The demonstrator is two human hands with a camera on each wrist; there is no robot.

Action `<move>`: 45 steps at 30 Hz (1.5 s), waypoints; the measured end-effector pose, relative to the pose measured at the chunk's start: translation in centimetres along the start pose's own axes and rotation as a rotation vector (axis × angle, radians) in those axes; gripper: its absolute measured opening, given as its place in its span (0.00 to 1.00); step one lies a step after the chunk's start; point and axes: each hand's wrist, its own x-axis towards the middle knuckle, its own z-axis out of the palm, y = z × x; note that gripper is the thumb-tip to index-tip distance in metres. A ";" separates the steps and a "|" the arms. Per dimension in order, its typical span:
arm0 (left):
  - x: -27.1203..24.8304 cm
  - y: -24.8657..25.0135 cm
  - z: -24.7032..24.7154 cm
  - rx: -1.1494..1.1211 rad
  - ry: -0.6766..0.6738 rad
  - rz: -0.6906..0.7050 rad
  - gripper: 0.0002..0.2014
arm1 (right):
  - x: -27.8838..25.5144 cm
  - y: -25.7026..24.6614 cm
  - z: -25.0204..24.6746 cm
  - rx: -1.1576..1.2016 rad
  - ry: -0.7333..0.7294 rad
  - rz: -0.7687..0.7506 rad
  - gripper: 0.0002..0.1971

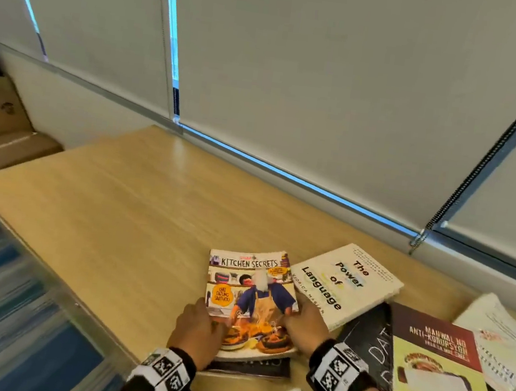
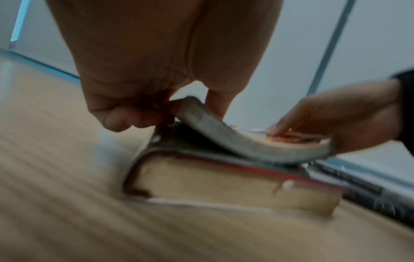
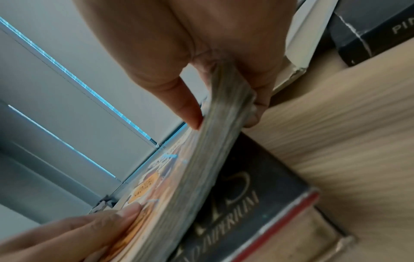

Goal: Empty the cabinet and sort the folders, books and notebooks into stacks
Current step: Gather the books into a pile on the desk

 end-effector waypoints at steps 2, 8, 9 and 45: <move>0.2 -0.2 0.1 0.075 0.007 0.019 0.27 | -0.5 0.2 0.2 -0.038 0.062 -0.001 0.27; 0.9 0.2 -0.4 0.119 0.028 0.072 0.31 | -1.2 1.2 1.1 -0.067 0.133 -0.031 0.24; 1.0 0.2 -0.3 0.115 0.032 0.075 0.30 | -1.1 1.3 1.0 -0.083 0.128 -0.030 0.25; -0.2 10.0 2.0 0.283 0.033 0.396 0.33 | -4.4 4.4 -4.0 0.618 0.049 0.493 0.14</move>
